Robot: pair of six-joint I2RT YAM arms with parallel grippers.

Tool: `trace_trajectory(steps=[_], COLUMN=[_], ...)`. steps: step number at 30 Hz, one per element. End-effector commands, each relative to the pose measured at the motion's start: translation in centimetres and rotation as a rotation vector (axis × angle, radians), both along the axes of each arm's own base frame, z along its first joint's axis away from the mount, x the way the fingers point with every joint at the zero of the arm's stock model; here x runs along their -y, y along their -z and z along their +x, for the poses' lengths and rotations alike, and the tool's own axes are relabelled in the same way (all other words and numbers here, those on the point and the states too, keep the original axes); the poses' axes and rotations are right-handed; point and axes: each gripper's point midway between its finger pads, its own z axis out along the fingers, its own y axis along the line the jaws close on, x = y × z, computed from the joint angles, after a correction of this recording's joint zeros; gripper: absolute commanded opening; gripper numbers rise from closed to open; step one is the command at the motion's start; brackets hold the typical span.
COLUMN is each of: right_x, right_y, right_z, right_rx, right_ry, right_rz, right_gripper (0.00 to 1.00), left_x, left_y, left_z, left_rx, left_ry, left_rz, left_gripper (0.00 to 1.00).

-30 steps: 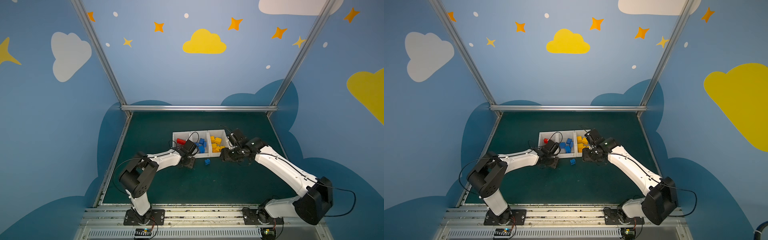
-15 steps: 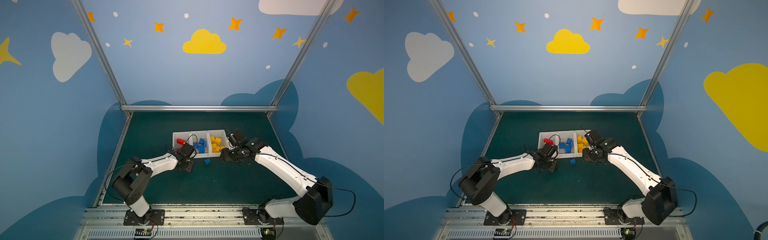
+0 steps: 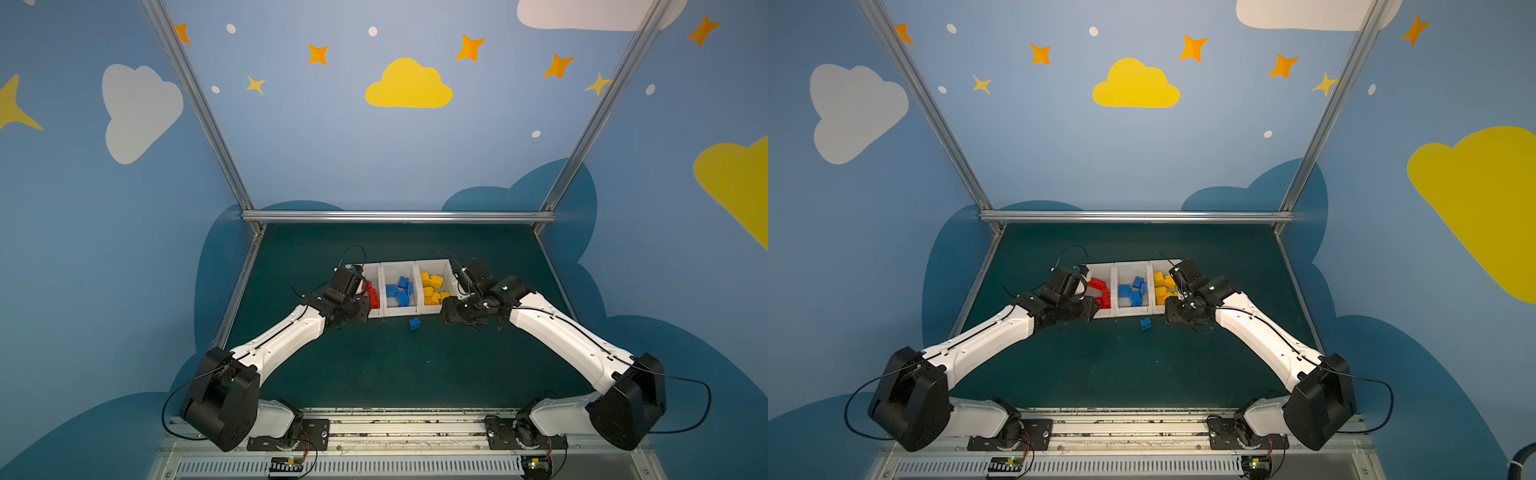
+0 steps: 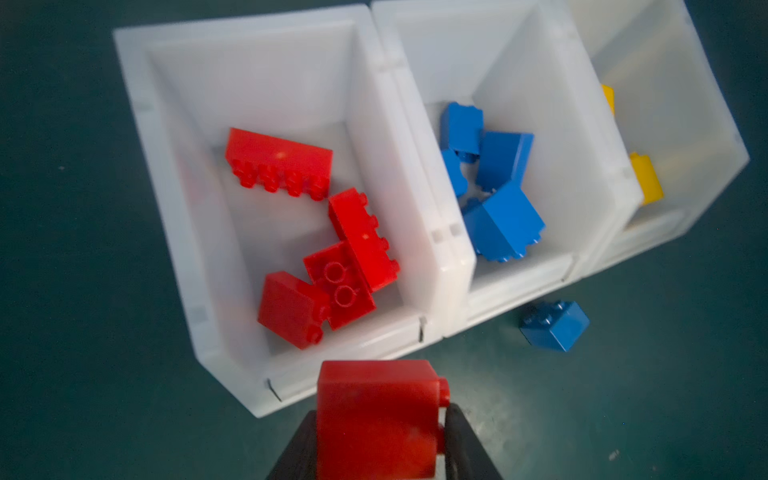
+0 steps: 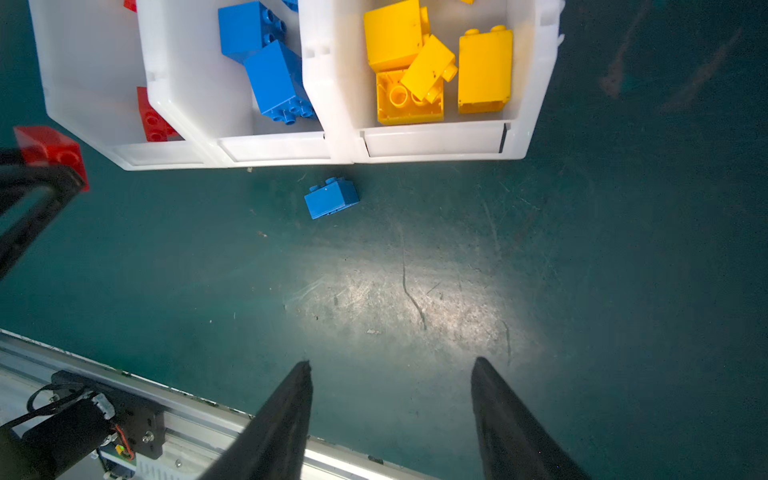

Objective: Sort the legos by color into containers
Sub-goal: 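Lift the red brick with the left gripper into the red compartment and release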

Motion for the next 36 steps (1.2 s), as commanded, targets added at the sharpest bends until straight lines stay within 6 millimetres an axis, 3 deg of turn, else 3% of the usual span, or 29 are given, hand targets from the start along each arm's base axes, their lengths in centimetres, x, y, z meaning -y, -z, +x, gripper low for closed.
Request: trace_trajectory(steps=[1, 11, 22, 29, 33, 36], right_x=[0.5, 1.1, 1.0, 0.3, -1.0, -2.4], right_y=[-0.5, -0.7, 0.3, 2.2, 3.6, 4.5], right_z=[-0.5, -1.1, -1.1, -1.3, -1.2, -1.1], right_rx=[0.008, 0.018, -0.009, -0.054, -0.077, -0.085], right_ry=[0.014, 0.023, 0.016, 0.003, -0.019, -0.059], right_rz=[0.014, 0.012, 0.000, -0.004, -0.019, -0.048], right_gripper=[0.61, 0.62, 0.62, 0.62, 0.62, 0.62], left_x=[-0.1, -0.7, -1.3, -2.4, -1.7, -2.6], left_y=[0.6, 1.5, -0.8, -2.8, -2.1, -1.5], left_z=[1.7, 4.6, 4.4, 2.2, -0.5, -2.2], left_rx=[-0.025, -0.042, -0.003, 0.030, 0.008, -0.004], left_ry=[0.017, -0.014, -0.050, -0.095, -0.068, -0.109], left_rz=[0.006, 0.017, -0.004, -0.052, -0.159, -0.173], left_gripper=[0.39, 0.41, 0.68, 0.75, 0.79, 0.80])
